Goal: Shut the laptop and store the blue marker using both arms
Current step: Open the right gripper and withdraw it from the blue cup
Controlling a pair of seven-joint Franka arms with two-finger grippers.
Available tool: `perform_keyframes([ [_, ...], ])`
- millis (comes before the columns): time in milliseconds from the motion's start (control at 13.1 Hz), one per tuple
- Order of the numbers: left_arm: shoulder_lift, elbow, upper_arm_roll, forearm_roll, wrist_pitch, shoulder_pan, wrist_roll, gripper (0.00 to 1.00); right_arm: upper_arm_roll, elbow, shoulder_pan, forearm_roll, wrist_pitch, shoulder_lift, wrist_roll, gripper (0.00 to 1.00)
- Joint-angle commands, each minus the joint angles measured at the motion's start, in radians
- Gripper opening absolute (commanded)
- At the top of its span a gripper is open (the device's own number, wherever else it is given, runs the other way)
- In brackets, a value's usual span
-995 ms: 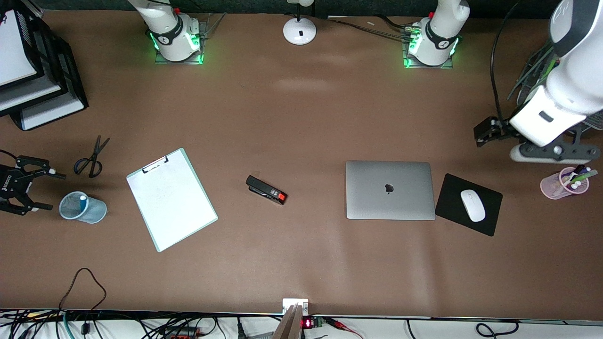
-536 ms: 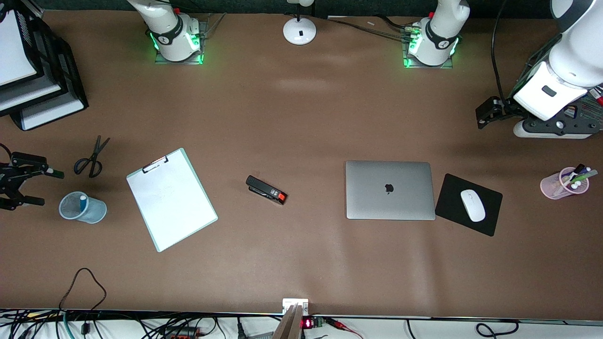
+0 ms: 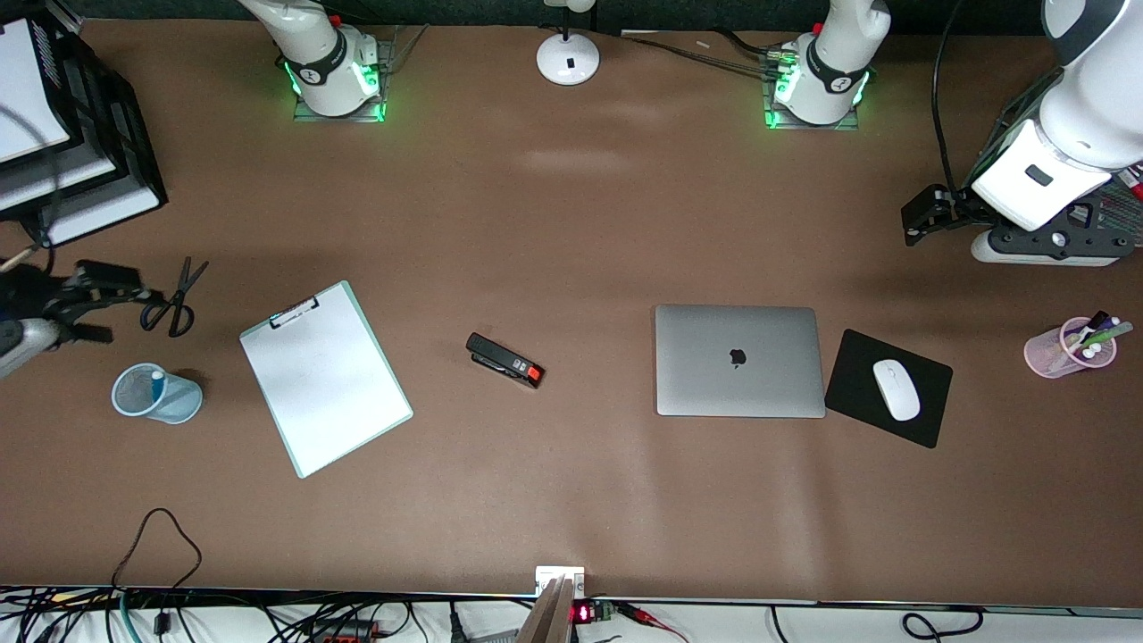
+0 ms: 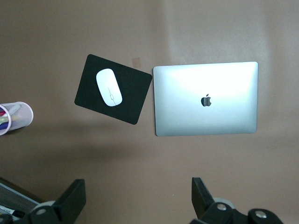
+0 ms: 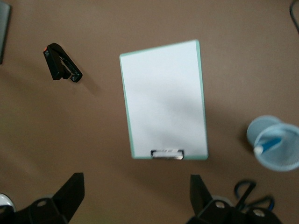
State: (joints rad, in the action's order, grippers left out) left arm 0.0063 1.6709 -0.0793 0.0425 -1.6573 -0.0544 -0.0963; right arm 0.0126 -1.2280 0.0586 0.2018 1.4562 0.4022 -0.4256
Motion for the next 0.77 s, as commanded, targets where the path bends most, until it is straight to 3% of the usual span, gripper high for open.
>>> perform_keyframes([
  [0,-0.011,0.000,-0.008,0.004,0.016,-0.005,0.020,1.00,0.007,-0.039,-0.129,-0.111,-0.075,-0.092,0.296,1.00],
  [230,-0.011,0.000,-0.013,0.004,0.017,-0.005,0.020,1.00,0.007,-0.106,-0.201,-0.130,-0.086,-0.170,0.523,1.00],
  [459,-0.012,0.000,-0.014,0.004,0.019,-0.005,0.020,1.00,0.007,-0.171,-0.253,-0.215,-0.077,-0.244,0.605,1.00],
  [689,-0.012,0.001,-0.014,0.004,0.019,-0.005,0.020,1.00,0.007,-0.374,-0.255,-0.226,0.042,-0.396,0.605,1.00],
])
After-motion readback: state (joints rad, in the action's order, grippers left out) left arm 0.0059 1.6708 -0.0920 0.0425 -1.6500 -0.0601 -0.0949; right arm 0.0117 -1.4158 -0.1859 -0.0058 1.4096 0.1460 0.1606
